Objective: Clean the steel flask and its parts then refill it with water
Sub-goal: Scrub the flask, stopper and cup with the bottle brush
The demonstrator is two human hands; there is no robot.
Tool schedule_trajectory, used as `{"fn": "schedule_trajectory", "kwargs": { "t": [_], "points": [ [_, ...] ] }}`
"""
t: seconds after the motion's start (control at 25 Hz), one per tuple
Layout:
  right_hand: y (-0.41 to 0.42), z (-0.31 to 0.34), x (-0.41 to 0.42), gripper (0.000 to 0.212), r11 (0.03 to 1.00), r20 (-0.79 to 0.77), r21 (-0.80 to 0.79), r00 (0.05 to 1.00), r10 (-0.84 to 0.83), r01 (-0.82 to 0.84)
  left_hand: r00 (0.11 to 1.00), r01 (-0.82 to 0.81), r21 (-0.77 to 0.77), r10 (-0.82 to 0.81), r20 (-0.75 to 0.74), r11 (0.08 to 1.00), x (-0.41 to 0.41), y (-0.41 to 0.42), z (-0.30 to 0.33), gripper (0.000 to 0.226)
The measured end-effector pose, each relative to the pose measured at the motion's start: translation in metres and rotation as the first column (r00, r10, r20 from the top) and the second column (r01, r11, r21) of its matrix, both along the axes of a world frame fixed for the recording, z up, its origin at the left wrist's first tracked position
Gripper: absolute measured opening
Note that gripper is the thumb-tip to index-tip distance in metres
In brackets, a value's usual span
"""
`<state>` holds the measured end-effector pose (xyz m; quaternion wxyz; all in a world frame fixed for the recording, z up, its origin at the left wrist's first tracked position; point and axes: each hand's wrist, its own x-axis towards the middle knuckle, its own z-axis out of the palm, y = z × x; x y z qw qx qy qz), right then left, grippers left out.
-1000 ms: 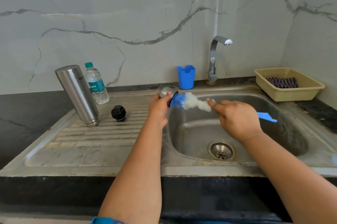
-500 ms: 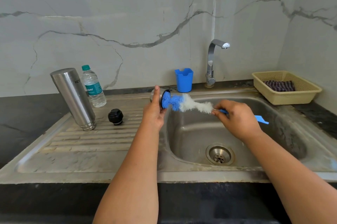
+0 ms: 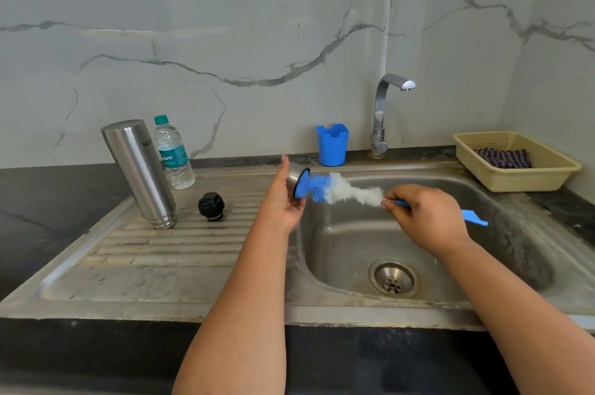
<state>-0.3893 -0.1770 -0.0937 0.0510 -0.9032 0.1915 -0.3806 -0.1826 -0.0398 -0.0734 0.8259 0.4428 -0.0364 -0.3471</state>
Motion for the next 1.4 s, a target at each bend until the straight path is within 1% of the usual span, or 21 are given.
{"fn": "schedule_trajectory", "kwargs": {
  "t": [0.12, 0.16, 0.2, 0.24, 0.28, 0.32, 0.36, 0.44, 0.48, 0.6, 0.68, 0.76, 0.8, 0.88, 0.96, 1.08, 1.16, 1.24, 1.28, 1.32, 1.4],
  "points": [
    [0.005, -0.003, 0.007, 0.009, 0.993, 0.015, -0.103, 0.999, 0.05, -0.049, 0.999, -0.033, 0.025, 0.032, 0.029, 0.999, 0.002, 0.003, 0.0, 0.038],
    [0.007, -0.003, 0.007, 0.015, 0.996, 0.0, 0.017, 0.996, 0.09, -0.09, 0.999, -0.022, -0.04, 0.023, 0.026, 0.999, 0.003, 0.004, 0.001, 0.037],
    [0.007, -0.003, 0.006, 0.022, 0.942, -0.01, 0.302, 0.987, 0.16, -0.15, 1.0, 0.011, -0.134, -0.01, 0.011, 0.991, 0.002, 0.006, 0.003, 0.044],
    [0.008, 0.001, 0.004, 0.027, 0.736, 0.04, 0.643, 0.969, 0.245, -0.213, 0.999, 0.049, -0.226, -0.051, -0.004, 0.973, 0.003, 0.006, 0.005, 0.053],
    [0.008, 0.004, 0.002, 0.028, 0.494, 0.097, 0.841, 0.96, 0.262, -0.219, 0.995, 0.091, -0.298, -0.096, -0.003, 0.95, 0.002, 0.006, 0.006, 0.056],
    [0.006, 0.003, 0.0, 0.029, 0.414, 0.115, 0.884, 0.959, 0.258, -0.217, 0.994, 0.108, -0.309, -0.109, 0.014, 0.945, 0.001, 0.005, 0.004, 0.051],
    [0.002, 0.001, -0.001, 0.028, 0.528, 0.077, 0.826, 0.967, 0.241, -0.198, 0.994, 0.106, -0.274, -0.101, 0.03, 0.956, 0.0, 0.001, 0.002, 0.042],
    [-0.005, -0.005, -0.001, 0.023, 0.916, -0.056, 0.399, 0.995, 0.077, -0.048, 0.998, 0.039, -0.061, -0.035, 0.051, 0.997, -0.002, -0.003, 0.001, 0.037],
    [-0.004, -0.004, 0.0, 0.018, 0.978, -0.074, 0.21, 0.997, 0.017, -0.001, 0.999, -0.002, 0.029, 0.0, 0.046, 1.0, -0.002, -0.003, -0.001, 0.043],
    [0.003, -0.002, 0.006, 0.016, 1.0, -0.016, 0.005, 1.0, 0.008, -0.008, 0.999, -0.042, -0.061, 0.042, -0.006, 0.997, 0.002, -0.003, -0.005, 0.048],
    [0.008, -0.002, 0.006, 0.024, 0.95, 0.021, 0.271, 0.988, 0.153, -0.153, 1.0, 0.022, -0.233, -0.02, 0.013, 0.972, 0.002, 0.002, -0.001, 0.042],
    [0.013, 0.002, 0.003, 0.031, 0.695, 0.073, 0.67, 0.955, 0.288, -0.261, 0.989, 0.148, -0.363, -0.127, 0.081, 0.92, 0.004, 0.007, 0.003, 0.05],
    [0.013, 0.003, 0.001, 0.033, 0.661, 0.075, 0.706, 0.955, 0.286, -0.253, 0.983, 0.177, -0.366, -0.147, 0.108, 0.914, 0.005, 0.008, 0.004, 0.056],
    [0.005, 0.002, -0.001, 0.031, 0.811, 0.028, 0.561, 0.983, 0.183, -0.167, 0.987, 0.147, -0.251, -0.124, 0.104, 0.957, 0.007, 0.008, 0.005, 0.061],
    [0.0, 0.001, -0.003, 0.022, 0.955, -0.022, 0.293, 0.999, 0.044, -0.036, 0.997, 0.039, -0.079, -0.034, 0.065, 0.996, 0.007, 0.004, 0.0, 0.053],
    [-0.002, -0.003, 0.001, 0.018, 0.999, -0.001, 0.046, 1.0, -0.004, 0.004, 0.998, 0.008, -0.088, -0.002, 0.061, 0.996, 0.008, 0.002, -0.005, 0.045],
    [0.0, -0.003, 0.002, 0.022, 0.933, 0.037, 0.33, 0.989, 0.142, -0.146, 0.996, 0.089, -0.304, -0.076, 0.057, 0.948, 0.011, 0.009, 0.0, 0.048],
    [0.006, 0.0, 0.001, 0.029, 0.674, 0.087, 0.694, 0.959, 0.27, -0.253, 0.982, 0.188, -0.395, -0.16, 0.102, 0.899, 0.014, 0.012, 0.001, 0.052],
    [0.006, 0.0, 0.0, 0.031, 0.675, 0.068, 0.699, 0.962, 0.264, -0.235, 0.979, 0.194, -0.333, -0.164, 0.117, 0.923, 0.013, 0.01, 0.0, 0.051],
    [0.004, -0.001, 0.0, 0.032, 0.767, 0.019, 0.616, 0.977, 0.213, -0.179, 0.982, 0.169, -0.227, -0.144, 0.124, 0.959, 0.011, 0.008, -0.001, 0.047],
    [-0.004, -0.003, -0.001, 0.025, 0.947, -0.053, 0.317, 0.996, 0.07, -0.049, 0.987, 0.076, -0.012, -0.073, 0.145, 0.997, 0.005, 0.003, -0.003, 0.045]
  ]
}}
